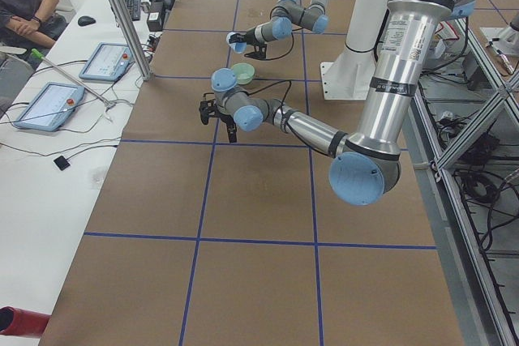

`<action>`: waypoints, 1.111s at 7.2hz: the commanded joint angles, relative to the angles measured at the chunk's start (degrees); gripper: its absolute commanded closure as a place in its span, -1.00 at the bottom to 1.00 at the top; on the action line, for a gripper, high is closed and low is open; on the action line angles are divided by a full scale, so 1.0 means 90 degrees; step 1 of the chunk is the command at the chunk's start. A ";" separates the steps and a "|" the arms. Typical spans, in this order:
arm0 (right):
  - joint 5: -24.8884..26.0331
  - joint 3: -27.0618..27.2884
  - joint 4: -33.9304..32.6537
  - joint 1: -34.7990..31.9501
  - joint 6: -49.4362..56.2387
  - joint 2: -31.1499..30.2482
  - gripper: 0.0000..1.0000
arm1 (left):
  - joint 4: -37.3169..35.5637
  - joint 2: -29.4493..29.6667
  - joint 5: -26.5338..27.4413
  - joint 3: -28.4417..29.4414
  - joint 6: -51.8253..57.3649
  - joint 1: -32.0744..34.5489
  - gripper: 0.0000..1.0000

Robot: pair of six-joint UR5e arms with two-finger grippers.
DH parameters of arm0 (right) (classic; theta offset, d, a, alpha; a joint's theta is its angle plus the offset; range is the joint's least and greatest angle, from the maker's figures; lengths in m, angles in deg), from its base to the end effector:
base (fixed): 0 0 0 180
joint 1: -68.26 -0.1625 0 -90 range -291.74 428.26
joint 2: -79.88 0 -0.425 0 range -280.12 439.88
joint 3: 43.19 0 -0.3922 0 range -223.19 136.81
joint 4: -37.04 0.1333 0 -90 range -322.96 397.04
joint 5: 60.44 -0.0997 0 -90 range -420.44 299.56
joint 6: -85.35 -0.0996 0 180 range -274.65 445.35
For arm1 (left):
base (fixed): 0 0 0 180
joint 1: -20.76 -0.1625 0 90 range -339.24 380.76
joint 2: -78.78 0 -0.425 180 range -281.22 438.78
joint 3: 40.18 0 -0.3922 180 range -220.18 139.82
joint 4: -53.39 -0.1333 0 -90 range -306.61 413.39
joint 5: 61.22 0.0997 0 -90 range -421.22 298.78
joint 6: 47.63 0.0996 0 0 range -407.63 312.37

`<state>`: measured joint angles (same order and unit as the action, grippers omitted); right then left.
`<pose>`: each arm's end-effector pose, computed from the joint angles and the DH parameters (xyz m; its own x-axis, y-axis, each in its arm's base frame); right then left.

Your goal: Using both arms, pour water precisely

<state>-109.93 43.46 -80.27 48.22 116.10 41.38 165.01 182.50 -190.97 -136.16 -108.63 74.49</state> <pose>-0.6033 -0.4308 0.1702 -0.0384 -0.7095 -0.7036 0.9988 -0.0495 -0.0047 0.2962 -0.5213 0.4348 0.5680 -0.1441 -0.8103 0.1083 0.9891 -0.0999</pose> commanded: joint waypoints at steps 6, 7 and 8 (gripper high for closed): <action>-0.0767 0.0670 0.0154 0.0088 -0.3659 -0.0281 1.00 | -0.0010 0.0000 -0.0095 -0.0039 0.0001 0.0055 -0.98; -0.1013 0.1090 0.0154 0.0049 -0.4192 -0.0360 1.00 | -0.0020 0.0000 -0.0086 -0.0029 0.0011 0.0065 -0.98; -0.1653 0.1403 0.0637 -0.0154 -0.5551 -0.0641 1.00 | -0.0020 0.0000 -0.0095 -0.0020 0.0021 0.0084 -0.98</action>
<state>-119.06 52.24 -77.90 48.36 78.73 38.03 164.87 182.49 -191.70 -136.42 -108.54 75.05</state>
